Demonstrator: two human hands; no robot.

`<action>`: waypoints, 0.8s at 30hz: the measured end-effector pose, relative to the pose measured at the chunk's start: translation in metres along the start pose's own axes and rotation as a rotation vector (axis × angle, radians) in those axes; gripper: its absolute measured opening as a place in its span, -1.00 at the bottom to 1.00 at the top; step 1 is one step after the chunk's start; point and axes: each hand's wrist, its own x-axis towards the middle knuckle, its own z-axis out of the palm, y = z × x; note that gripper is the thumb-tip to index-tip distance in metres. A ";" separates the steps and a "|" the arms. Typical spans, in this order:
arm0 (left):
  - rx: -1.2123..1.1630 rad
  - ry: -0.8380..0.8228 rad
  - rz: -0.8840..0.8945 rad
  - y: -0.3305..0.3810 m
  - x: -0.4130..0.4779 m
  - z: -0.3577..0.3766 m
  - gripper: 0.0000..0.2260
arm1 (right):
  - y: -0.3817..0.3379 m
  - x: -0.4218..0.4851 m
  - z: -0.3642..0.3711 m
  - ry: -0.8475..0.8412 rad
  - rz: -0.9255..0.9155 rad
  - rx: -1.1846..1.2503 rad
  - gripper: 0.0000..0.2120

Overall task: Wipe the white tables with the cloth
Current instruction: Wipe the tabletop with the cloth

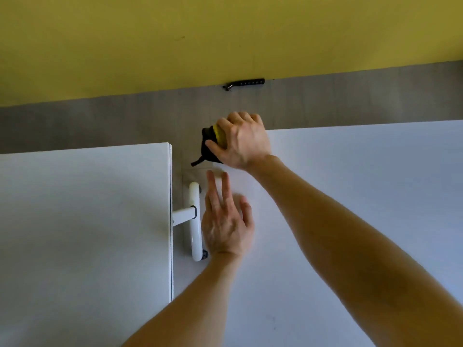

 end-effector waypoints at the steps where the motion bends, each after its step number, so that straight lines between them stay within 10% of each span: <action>1: 0.028 0.008 0.013 0.000 -0.001 0.001 -0.38 | -0.006 0.003 0.003 0.001 -0.016 0.020 -0.49; 11: 0.087 0.113 0.362 -0.008 -0.001 0.006 -0.53 | 0.162 -0.092 -0.050 0.179 0.365 -0.125 -0.59; 19: 0.129 0.082 0.327 -0.009 0.002 0.004 -0.51 | -0.003 0.003 0.007 0.052 -0.017 0.045 -0.58; 24: 0.093 0.118 0.342 -0.004 0.004 -0.001 -0.49 | 0.077 -0.032 -0.014 0.049 -0.041 0.036 -0.54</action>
